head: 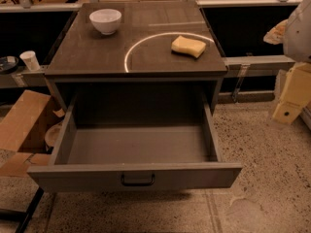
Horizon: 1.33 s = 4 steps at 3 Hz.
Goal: Place sponge into top drawer
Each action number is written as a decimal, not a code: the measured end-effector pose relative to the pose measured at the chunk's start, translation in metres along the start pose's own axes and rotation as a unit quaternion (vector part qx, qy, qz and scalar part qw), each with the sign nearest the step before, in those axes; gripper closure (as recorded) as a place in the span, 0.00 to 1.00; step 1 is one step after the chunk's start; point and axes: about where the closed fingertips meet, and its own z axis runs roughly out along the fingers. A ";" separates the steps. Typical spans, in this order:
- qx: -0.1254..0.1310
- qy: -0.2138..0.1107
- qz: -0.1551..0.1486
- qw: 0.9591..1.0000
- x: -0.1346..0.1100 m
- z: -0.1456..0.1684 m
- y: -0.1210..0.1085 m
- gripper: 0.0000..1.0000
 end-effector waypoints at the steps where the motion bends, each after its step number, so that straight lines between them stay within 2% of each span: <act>1: 0.001 -0.001 0.000 1.000 0.000 0.000 -0.001 0.00; 2: 0.003 -0.048 0.008 0.999 -0.012 0.026 -0.052 0.00; 3: -0.004 -0.081 0.019 0.997 -0.023 0.058 -0.099 0.00; 4: -0.010 -0.125 0.047 0.991 -0.040 0.107 -0.145 0.00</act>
Offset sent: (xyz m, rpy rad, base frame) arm 0.1049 -0.0025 -0.0169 0.1784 -0.0400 0.0258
